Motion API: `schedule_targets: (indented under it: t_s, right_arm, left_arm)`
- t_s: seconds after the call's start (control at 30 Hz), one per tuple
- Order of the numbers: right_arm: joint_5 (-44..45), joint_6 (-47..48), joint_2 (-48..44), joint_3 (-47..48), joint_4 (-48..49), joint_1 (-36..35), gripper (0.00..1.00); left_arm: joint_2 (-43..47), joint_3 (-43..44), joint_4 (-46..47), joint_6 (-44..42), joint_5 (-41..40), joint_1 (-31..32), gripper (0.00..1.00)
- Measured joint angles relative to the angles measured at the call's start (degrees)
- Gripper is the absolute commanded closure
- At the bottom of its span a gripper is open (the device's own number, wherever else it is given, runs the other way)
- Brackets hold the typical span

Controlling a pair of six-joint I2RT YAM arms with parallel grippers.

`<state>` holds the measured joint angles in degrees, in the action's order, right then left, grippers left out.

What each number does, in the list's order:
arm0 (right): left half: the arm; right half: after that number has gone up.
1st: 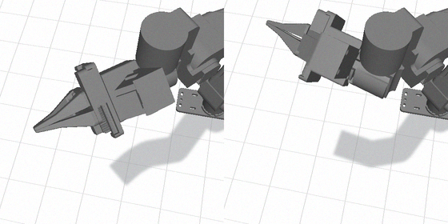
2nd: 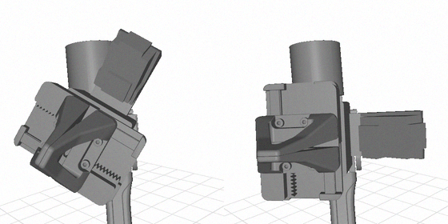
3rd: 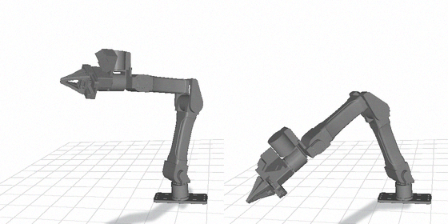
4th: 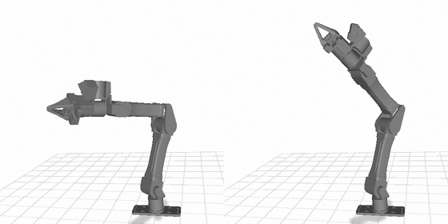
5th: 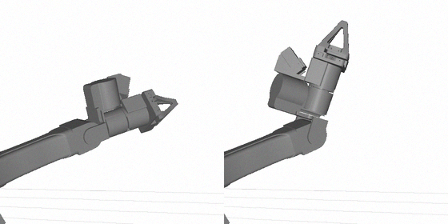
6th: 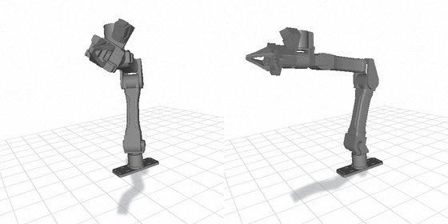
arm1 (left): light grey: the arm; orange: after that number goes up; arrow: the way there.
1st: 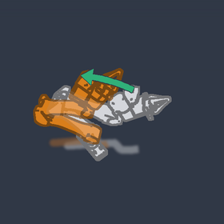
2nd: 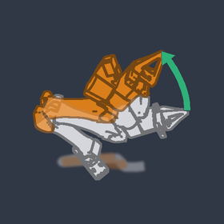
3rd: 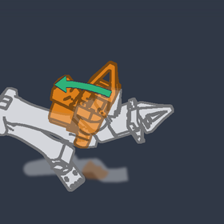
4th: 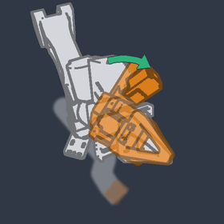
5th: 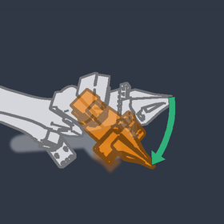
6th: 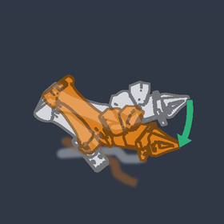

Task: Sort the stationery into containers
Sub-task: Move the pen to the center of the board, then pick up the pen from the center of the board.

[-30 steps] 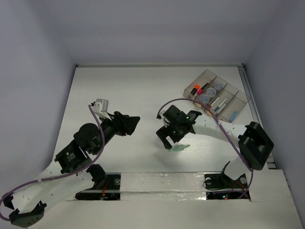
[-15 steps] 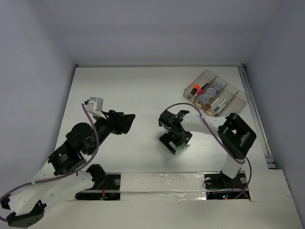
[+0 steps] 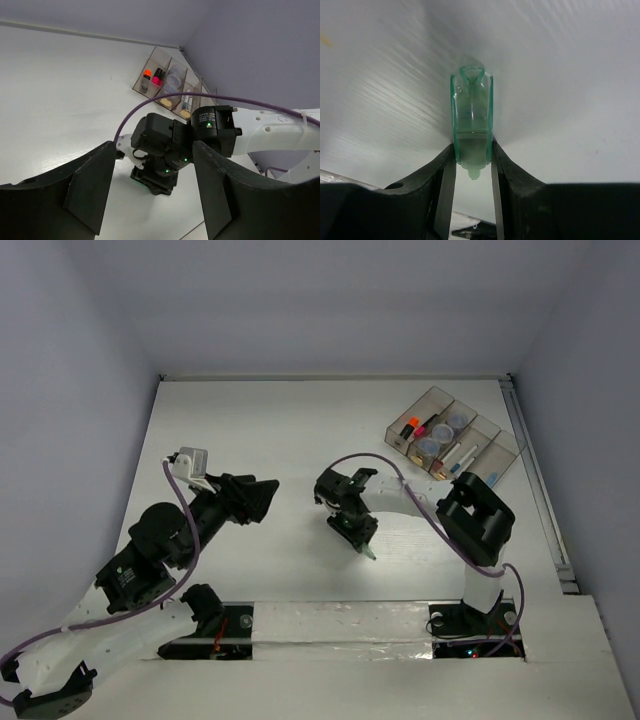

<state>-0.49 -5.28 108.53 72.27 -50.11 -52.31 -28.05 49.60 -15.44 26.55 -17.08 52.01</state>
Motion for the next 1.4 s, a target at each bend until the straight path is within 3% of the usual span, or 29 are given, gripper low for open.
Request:
schedule_targets:
  t_s: [0.1, 0.13, 0.17, 0.3, 0.37, 0.47, 0.63, 0.83, 1.03, 1.07, 1.1, 1.3, 1.4]
  right_arm:
    - [-0.94, 0.7, 0.63, 1.46, 2.75, -0.63, 0.64]
    - [-1.25, 1.01, 0.66, 1.6, 3.89, -0.72, 0.57]
    - [-1.6, 1.07, 0.63, 1.64, 4.87, -0.87, 0.44]
    - [-2.38, 1.44, 0.2, 1.75, 8.07, -1.03, 0.23]
    - [-2.51, 1.66, 0.09, 1.75, 9.68, -1.05, 0.17]
    - [-2.54, 1.86, -0.02, 1.75, 11.74, -1.05, 0.17]
    - [-1.97, 2.08, 0.9, 2.54, 14.51, -1.03, 0.25]
    - [0.13, 2.27, 2.54, 4.2, 16.33, -1.03, 0.43]
    - [2.6, 2.21, 2.75, 4.2, 17.29, -1.03, 0.69]
    - [2.73, 2.25, 2.75, 4.2, 17.42, -1.03, 0.81]
    - [3.08, 2.32, 2.75, 4.2, 17.53, -1.03, 0.84]
    - [4.85, 2.01, 0.76, 2.78, 18.53, -1.03, 0.87]
    - [4.35, 2.03, -6.43, -0.52, 19.82, -1.03, 0.87]
  left_arm:
    - [0.0, -0.59, 0.15, 0.02, 0.2, 0.0, 0.41]
    - [0.0, -0.87, 0.35, 0.04, 0.24, 0.0, 0.41]
    - [0.0, -1.18, 0.44, 0.04, 0.28, 0.0, 0.41]
    - [0.0, -2.01, 0.59, 0.07, 0.5, 0.0, 0.41]
    - [-0.11, -2.03, 0.68, 0.07, 0.55, 0.0, 0.41]
    - [-0.11, -2.03, 0.72, 0.04, 0.55, 0.0, 0.41]
    - [-0.11, -2.01, 0.7, 0.04, 0.5, 0.0, 0.41]
    - [-0.09, -2.03, 0.68, 0.04, 0.52, 0.0, 0.41]
    - [-0.09, -2.01, 0.68, 0.04, 0.48, 0.0, 0.41]
    - [-0.09, -2.03, 0.66, 0.04, 0.44, 0.0, 0.41]
    - [-0.09, -2.03, 0.66, 0.04, 0.39, 0.0, 0.4]
    - [-0.02, -2.03, 0.63, 0.13, 0.02, 0.0, 0.38]
    - [0.04, -2.4, 1.01, 0.57, -0.09, 0.0, 0.37]
